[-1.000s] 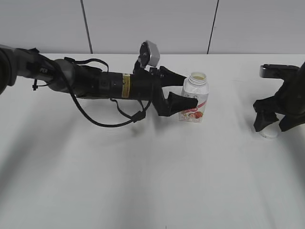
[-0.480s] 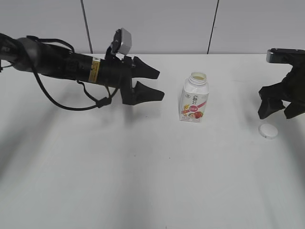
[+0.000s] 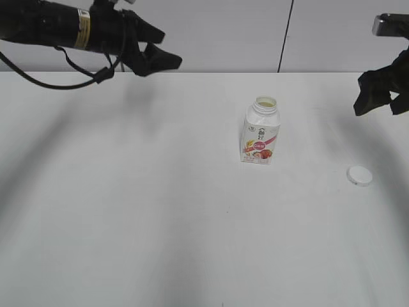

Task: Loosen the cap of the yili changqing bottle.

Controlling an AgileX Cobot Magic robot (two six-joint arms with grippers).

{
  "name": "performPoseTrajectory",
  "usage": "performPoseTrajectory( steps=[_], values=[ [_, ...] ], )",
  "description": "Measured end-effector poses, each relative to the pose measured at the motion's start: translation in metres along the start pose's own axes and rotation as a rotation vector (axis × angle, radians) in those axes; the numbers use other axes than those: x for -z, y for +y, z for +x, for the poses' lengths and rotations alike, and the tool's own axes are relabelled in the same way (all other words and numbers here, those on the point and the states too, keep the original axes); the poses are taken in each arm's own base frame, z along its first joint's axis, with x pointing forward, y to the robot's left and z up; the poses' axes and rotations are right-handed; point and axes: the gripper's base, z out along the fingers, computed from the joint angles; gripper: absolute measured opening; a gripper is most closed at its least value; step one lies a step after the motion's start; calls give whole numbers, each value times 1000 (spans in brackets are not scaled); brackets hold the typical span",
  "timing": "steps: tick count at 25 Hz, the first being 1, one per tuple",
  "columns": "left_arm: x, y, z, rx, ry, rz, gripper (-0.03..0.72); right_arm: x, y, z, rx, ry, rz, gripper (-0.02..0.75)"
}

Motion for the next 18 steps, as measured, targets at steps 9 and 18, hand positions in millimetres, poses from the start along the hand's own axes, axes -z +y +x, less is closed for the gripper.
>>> performPoseTrajectory(
  steps=[9,18],
  values=[
    [64,60,-27,-40,180,-801,537,35,2,-22,34,-112,26,578],
    [122,88,5,176,393,-1227,536,43,1,-24,57,-84,35,578]
  ],
)
